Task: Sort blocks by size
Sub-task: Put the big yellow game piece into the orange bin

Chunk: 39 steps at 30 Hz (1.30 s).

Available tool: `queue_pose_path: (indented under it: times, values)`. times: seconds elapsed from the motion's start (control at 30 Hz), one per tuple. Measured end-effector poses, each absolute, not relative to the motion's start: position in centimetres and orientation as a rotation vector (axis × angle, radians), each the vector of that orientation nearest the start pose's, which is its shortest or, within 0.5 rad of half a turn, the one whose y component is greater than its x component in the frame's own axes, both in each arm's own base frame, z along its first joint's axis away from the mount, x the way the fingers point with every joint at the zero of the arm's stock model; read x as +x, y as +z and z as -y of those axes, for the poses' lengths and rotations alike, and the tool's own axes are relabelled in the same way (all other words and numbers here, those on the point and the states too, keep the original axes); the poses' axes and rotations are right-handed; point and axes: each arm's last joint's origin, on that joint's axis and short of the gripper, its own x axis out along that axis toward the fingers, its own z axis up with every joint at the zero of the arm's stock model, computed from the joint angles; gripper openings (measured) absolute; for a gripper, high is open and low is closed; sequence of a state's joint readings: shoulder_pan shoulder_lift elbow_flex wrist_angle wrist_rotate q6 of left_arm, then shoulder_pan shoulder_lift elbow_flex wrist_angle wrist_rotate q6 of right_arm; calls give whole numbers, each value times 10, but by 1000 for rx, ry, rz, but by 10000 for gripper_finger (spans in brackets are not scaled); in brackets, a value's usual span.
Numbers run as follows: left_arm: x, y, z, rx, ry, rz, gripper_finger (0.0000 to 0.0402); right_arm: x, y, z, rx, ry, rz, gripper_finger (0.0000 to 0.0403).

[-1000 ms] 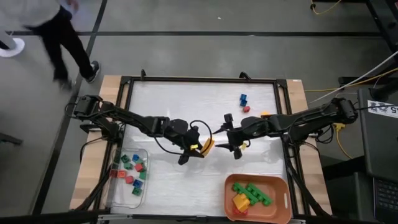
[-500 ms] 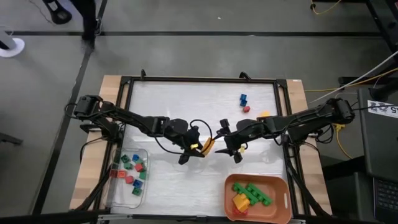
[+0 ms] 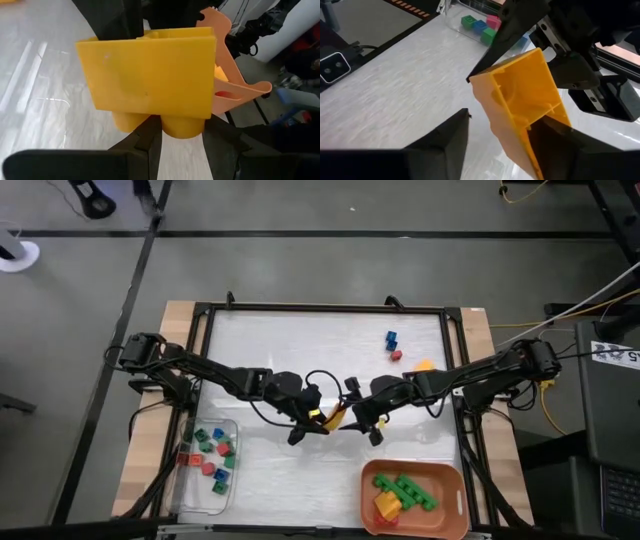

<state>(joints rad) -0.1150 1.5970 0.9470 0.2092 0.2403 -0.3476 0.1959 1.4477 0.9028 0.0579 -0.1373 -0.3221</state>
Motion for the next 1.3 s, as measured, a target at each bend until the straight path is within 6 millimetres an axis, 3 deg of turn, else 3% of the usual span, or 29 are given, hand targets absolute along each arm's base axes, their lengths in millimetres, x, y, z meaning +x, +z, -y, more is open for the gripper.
queue_pose_path:
  times: [0.3, 0.37, 0.67, 0.93, 1.07, 1.3]
  values:
    - [342, 227, 48, -326, -284, -486, 120, 306, 242, -66, -314, 416, -451, 39]
    - [342, 227, 48, -326, -285, -486, 133, 306, 242, -66, -307, 418, -449, 21]
    - [341, 226, 46, -329, -298, -516, 189, 303, 245, -65, -245, 397, -473, 41]
    - [336, 216, 46, -290, -303, -619, 185, 274, 275, -63, -87, 445, -472, 17]
    - [334, 213, 45, -270, -306, -649, 183, 256, 290, -75, 19, 501, -467, 28]
    - [334, 213, 44, -226, -322, -644, 183, 225, 292, -113, 248, 611, -632, 16]
